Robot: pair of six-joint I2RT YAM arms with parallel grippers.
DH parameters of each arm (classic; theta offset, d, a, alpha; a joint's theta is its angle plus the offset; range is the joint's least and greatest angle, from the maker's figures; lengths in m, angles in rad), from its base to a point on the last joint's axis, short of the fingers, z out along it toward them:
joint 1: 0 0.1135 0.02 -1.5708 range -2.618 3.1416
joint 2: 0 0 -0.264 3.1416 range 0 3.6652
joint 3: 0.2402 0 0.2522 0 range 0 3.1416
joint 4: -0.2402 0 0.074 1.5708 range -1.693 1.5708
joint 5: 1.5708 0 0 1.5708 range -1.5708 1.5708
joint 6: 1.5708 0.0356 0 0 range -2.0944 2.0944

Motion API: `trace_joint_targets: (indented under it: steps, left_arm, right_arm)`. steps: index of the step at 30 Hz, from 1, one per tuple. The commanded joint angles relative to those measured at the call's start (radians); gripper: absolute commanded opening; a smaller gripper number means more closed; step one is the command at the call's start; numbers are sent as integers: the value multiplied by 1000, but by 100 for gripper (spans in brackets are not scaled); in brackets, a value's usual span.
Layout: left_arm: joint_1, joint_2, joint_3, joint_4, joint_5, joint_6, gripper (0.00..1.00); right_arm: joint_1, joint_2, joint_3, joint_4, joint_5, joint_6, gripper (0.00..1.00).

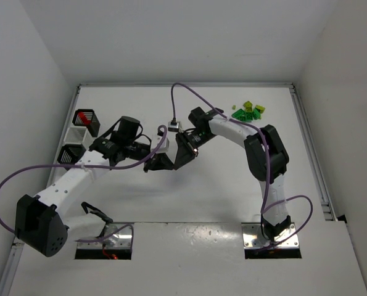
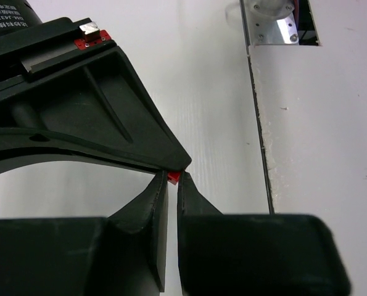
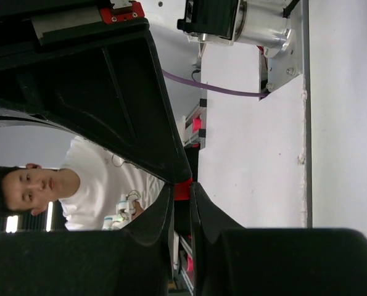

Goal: Sort the legos into containers by color

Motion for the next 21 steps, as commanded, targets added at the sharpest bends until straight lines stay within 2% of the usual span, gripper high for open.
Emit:
trace_joint_targets:
  steps: [1,3,9,12,13,16,21]
  left_arm:
    - [-35,-5,32,69,78,7,4]
    - [-35,4,32,69,87,-2,0]
    - [-44,4,42,69,87,-21,0]
    - [-44,4,32,69,76,-32,0]
    - [-44,4,32,69,64,-32,0]
    - [-44,-5,23,69,46,-41,0]
    - [-44,-14,3,79,24,-52,0]
  right_arm:
    - [12,-57,14,109,-149,58,1]
    - [12,-57,23,109,-149,58,1]
    - [3,-57,23,100,-149,58,4]
    - [3,-57,23,129,-149,91,22]
    - [3,-57,23,129,-149,91,34]
    - [-7,-80,3,138,-149,91,50]
    - [-17,-100,-15,160,-149,100,53]
